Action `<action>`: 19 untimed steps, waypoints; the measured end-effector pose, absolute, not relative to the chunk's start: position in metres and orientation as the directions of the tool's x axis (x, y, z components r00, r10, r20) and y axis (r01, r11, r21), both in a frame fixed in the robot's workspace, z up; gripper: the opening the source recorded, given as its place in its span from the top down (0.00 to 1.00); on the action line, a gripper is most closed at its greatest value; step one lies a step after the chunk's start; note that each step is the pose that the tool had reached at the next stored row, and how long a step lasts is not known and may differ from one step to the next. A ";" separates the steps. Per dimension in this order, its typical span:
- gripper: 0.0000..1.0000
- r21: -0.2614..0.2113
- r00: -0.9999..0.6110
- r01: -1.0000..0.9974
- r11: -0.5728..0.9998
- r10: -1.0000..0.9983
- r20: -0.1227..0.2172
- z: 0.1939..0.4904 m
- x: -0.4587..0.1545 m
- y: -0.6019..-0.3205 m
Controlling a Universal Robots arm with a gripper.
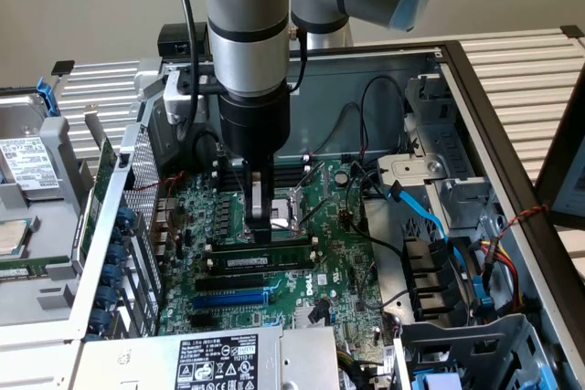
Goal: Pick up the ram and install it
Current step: 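Press down the ram until it locks into place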
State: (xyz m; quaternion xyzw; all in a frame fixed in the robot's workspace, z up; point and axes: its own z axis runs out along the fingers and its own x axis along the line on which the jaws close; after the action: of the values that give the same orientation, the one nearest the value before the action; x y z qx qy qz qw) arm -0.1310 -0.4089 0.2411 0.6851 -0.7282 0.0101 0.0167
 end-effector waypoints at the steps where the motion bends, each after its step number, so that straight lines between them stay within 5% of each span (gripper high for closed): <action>1: 0.89 0.008 -0.093 -0.996 0.094 -0.995 0.035 0.241 -0.131 -0.409; 19: 0.89 0.007 -0.318 -0.948 0.318 -0.947 0.041 0.241 -0.131 -0.409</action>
State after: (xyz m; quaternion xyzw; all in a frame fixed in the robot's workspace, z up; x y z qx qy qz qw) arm -0.1308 -0.4093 0.2411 0.5839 -0.8116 0.0089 0.0186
